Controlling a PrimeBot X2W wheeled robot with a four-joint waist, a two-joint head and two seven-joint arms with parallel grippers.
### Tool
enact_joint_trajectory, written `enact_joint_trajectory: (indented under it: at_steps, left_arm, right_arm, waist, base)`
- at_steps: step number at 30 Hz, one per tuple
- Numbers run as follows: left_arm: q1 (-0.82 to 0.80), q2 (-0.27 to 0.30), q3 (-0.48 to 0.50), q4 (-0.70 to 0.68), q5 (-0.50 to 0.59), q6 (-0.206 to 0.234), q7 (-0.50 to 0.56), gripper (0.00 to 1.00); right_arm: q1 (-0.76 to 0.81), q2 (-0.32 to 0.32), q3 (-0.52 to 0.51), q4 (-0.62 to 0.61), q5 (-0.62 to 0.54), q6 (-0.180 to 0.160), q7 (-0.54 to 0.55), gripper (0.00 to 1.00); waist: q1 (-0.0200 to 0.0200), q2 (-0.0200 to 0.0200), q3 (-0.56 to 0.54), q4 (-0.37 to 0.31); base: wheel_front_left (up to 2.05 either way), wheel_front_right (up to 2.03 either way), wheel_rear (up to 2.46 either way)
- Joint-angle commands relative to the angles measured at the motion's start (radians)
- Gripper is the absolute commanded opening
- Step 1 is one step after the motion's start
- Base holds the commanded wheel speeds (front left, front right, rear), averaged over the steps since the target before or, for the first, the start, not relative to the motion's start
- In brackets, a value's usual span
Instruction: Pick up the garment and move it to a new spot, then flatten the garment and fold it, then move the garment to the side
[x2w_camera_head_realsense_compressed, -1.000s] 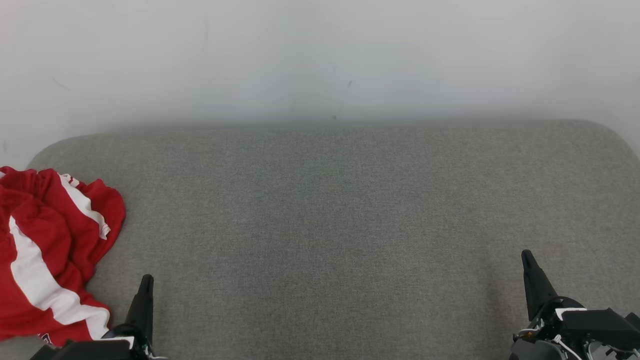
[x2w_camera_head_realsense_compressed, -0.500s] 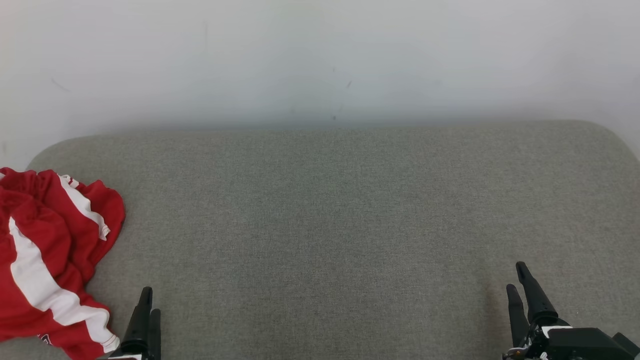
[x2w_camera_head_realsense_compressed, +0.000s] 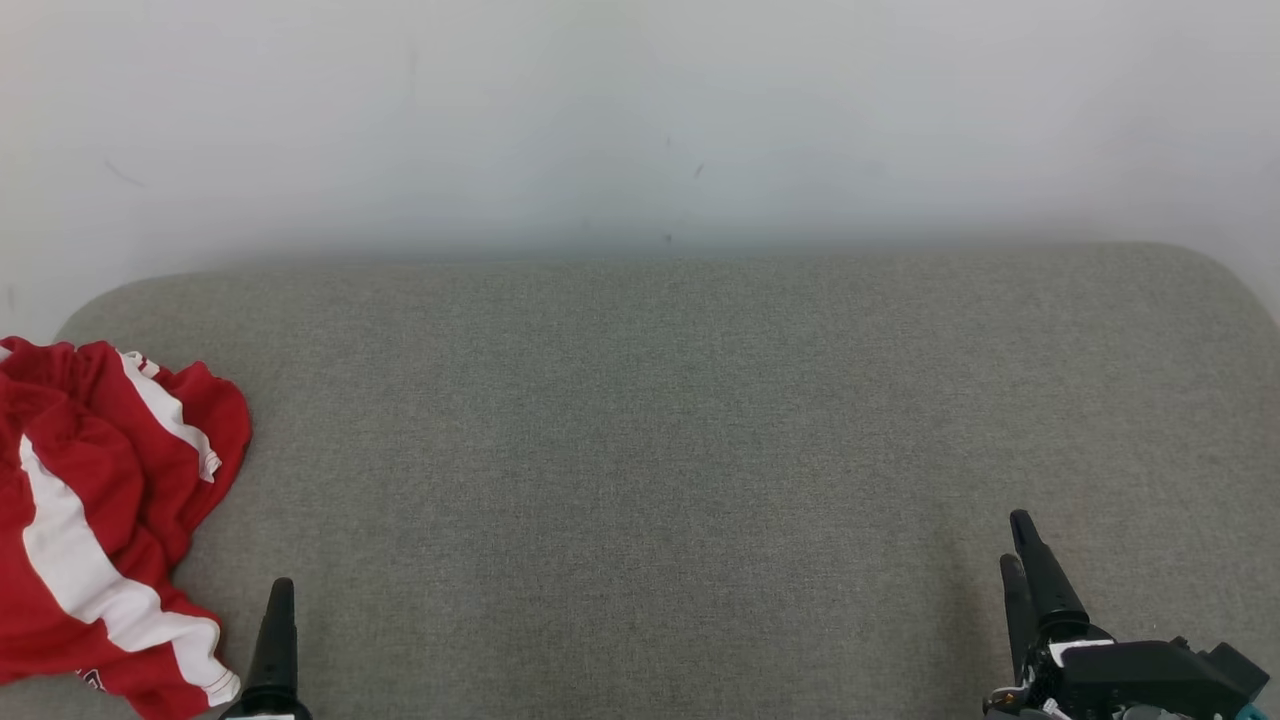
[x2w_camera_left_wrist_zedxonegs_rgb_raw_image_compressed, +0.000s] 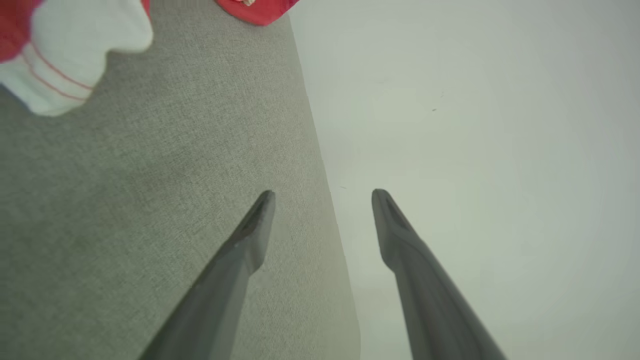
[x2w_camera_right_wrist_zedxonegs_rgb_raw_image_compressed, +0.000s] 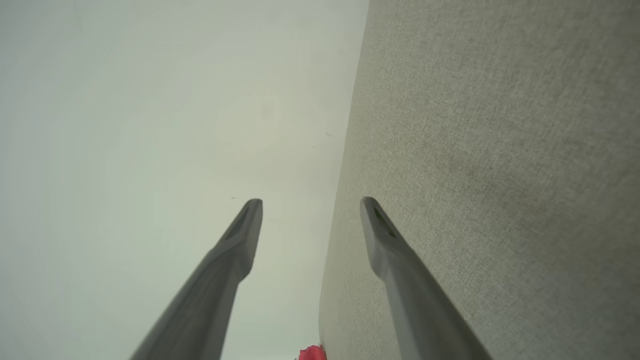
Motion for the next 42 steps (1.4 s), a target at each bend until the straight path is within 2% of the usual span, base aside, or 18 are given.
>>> enact_joint_trajectory:
  at_steps: [1,29,42]
  left_arm:
    - [-0.008,0.005,0.005,-0.019,0.029,-0.002,-0.008,1.0]
    - [0.025,0.008,-0.044,-0.063,0.635,0.033,-0.108,1.0]
    - [0.04,0.011,-0.052,-0.069,0.837,0.029,-0.143,1.0]
  right_arm:
    - [-0.024,-0.01,0.005,-0.013,-0.02,0.0,-0.01,1.0]
    - [-0.036,-0.002,0.041,0.02,-0.599,-0.001,-0.109,1.0]
    - [-0.032,-0.001,0.039,0.034,-0.811,-0.001,-0.144,1.0]
  waist:
    - [0.0,0.0,0.0,0.0]
    - [0.0,0.0,-0.005,0.001]
    - [0.0,0.0,-0.008,0.002]
  base:
    - [0.0,0.0,0.0]
    - [0.0,0.0,0.0]
    - [0.0,0.0,0.0]
